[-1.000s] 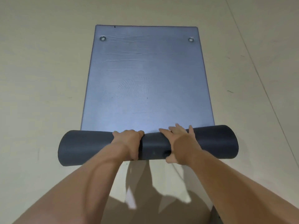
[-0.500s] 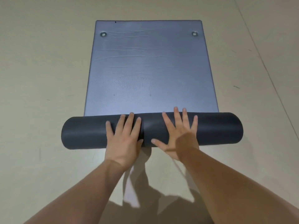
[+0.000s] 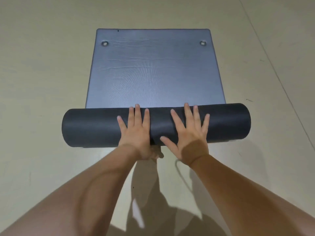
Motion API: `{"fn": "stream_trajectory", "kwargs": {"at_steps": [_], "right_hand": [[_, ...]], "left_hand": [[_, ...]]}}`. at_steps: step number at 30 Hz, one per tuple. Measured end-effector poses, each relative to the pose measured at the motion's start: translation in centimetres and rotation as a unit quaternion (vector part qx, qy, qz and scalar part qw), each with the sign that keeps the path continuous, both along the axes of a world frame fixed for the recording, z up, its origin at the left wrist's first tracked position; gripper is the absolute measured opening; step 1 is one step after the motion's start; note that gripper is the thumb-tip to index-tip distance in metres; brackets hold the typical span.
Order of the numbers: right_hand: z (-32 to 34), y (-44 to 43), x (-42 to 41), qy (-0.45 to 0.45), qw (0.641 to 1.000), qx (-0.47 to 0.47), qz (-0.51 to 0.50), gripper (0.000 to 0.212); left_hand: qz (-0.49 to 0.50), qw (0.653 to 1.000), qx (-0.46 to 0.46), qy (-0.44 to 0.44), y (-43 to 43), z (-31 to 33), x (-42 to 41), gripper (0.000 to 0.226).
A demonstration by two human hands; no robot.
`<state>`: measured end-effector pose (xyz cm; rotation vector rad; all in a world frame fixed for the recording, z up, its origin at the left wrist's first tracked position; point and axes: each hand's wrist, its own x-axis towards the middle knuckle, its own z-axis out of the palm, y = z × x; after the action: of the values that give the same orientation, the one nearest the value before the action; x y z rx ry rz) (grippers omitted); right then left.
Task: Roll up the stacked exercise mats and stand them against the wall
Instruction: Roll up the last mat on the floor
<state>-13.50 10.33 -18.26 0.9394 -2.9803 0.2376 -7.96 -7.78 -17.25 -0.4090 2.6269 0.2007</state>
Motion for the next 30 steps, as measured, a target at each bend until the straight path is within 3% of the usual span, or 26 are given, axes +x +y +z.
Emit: {"fn": "stream_trajectory", "kwargs": {"at_steps": [3, 5, 9, 16, 25, 30], "right_hand": [[-0.4, 0.3, -1.3, -0.055, 0.99, 0.132, 0.01, 0.135], [-0.2, -0.5, -3.2, -0.088, 0.975, 0.206, 0.018, 0.15], [0.8, -2.4, -7.5, -0.087, 0.977, 0.196, 0.021, 0.128], [1.9, -2.5, -7.8, -0.103, 0.98, 0.17, 0.032, 0.107], [3.6, 4.4, 4.4, -0.146, 0.97, 0.192, 0.042, 0.094], [3.6, 6.8, 7.4, -0.169, 0.965, 0.197, 0.045, 0.109]], "left_hand": [[-0.022, 0.999, -0.011, -0.039, -2.0, 1.3, -3.9, 0.165], [-0.048, 0.997, -0.046, -0.029, -2.5, 1.5, -4.9, 0.16], [-0.054, 0.993, -0.088, 0.054, -1.9, 0.1, -4.3, 0.126], [-0.05, 0.995, -0.066, 0.056, -2.4, 1.4, -4.6, 0.084], [-0.087, 0.995, -0.042, -0.011, 3.6, 2.8, 6.4, 0.071], [-0.085, 0.994, -0.018, -0.059, 5.2, 3.5, 8.9, 0.068]]}}
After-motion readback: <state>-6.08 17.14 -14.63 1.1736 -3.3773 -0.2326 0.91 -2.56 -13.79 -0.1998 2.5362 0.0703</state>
